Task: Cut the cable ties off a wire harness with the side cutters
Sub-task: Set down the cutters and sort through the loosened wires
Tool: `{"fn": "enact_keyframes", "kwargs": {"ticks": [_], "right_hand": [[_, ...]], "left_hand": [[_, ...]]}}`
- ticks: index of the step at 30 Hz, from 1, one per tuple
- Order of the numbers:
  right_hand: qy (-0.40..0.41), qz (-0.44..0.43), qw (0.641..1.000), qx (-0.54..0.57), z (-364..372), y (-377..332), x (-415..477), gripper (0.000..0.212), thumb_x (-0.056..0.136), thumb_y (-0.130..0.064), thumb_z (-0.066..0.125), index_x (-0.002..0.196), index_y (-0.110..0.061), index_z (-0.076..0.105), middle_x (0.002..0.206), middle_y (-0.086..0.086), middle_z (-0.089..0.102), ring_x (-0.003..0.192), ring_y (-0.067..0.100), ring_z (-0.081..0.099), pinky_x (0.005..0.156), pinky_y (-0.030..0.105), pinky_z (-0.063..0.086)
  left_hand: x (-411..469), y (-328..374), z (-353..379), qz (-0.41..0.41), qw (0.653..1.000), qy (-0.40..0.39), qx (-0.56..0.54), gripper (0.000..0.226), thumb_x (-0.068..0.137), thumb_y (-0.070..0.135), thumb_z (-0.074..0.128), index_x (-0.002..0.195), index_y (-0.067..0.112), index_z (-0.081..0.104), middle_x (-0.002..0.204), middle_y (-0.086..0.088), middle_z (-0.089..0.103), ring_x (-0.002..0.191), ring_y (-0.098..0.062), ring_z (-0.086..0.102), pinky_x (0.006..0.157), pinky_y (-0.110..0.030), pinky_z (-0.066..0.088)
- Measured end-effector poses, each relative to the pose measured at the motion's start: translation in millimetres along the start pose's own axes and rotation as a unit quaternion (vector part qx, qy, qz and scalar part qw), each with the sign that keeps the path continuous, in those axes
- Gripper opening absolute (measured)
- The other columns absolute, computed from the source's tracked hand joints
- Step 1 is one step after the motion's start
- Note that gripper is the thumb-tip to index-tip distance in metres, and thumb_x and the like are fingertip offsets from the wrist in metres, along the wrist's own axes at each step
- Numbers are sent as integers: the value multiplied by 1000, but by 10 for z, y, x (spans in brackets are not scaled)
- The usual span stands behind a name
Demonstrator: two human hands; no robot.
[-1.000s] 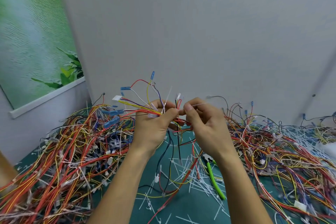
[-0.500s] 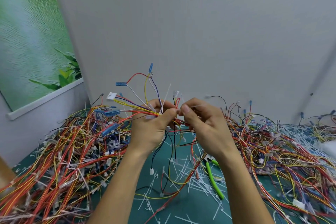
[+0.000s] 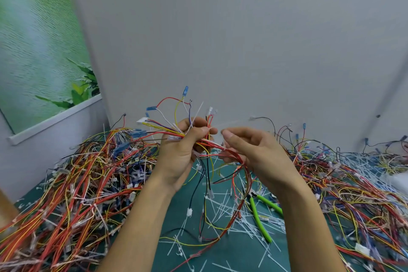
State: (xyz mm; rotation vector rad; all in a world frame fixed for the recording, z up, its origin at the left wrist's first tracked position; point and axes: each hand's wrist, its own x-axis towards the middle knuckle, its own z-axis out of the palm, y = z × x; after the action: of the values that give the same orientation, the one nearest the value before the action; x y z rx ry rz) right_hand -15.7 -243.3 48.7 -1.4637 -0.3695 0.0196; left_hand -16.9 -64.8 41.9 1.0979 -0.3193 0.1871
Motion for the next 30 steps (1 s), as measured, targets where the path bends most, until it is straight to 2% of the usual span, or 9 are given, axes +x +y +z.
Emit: {"fn": "enact_keyframes", "kwargs": {"ticks": [2,4,7,10,13,17,22,28,30], "right_hand": [[-26,14,999,17,14,-7,2,33,82,-29,78,103,-4,76,85,11,77,78,24,75,69,26,61],[-34,24,998,45,27,-6,11,29,79,-24,79,100,-4,76,87,14,77,74,22,74,67,27,61],[6,15,996,84,36,26,42,14,85,-7,76,99,-6,74,91,16,77,73,24,73,65,27,60],[33,4,992,120,34,47,60,24,79,-5,80,102,-8,73,88,11,76,76,22,72,68,27,59],[46,-2,991,129,13,44,66,39,67,-13,84,104,-9,73,86,6,74,82,23,72,74,32,60],[44,9,986,162,11,36,72,46,78,-4,78,122,-4,65,94,15,74,95,32,75,80,38,62],[59,25,986,156,22,16,73,57,76,-7,80,127,-9,56,90,14,79,91,31,77,75,38,64],[64,21,981,180,34,-5,67,59,71,-6,80,123,-8,53,85,12,78,77,24,76,61,32,60],[67,11,979,192,36,5,74,54,73,-1,78,119,-8,52,81,8,74,73,19,73,57,30,58]], "left_hand": [[4,-17,-2,-2,1000,-9,2,13,82,12,75,86,24,74,87,-9,75,71,-15,70,62,-25,57],[0,-22,1,1,1000,-28,6,16,80,15,78,91,27,73,88,-7,74,76,-18,71,66,-31,59],[-20,-52,32,12,996,-75,45,42,75,15,83,111,23,62,95,-12,68,87,-26,68,81,-44,58],[-30,-99,70,11,992,-100,79,55,78,2,82,122,18,53,95,-11,70,84,-23,70,73,-31,57],[-37,-112,87,20,989,-104,98,52,81,2,77,125,11,50,93,-6,76,81,-18,73,72,-23,55],[-20,-117,51,40,985,-107,128,49,86,2,76,125,11,50,97,-8,77,84,-20,75,74,-23,56],[-11,-144,29,46,984,-112,134,46,87,0,74,124,11,50,92,-6,74,83,-19,73,75,-22,55],[-9,-167,30,54,982,-117,140,43,85,3,76,120,14,54,90,-4,72,86,-17,71,79,-23,54],[-9,-170,36,58,981,-117,144,41,84,4,76,117,17,56,90,-1,72,86,-16,71,80,-22,54]]}}
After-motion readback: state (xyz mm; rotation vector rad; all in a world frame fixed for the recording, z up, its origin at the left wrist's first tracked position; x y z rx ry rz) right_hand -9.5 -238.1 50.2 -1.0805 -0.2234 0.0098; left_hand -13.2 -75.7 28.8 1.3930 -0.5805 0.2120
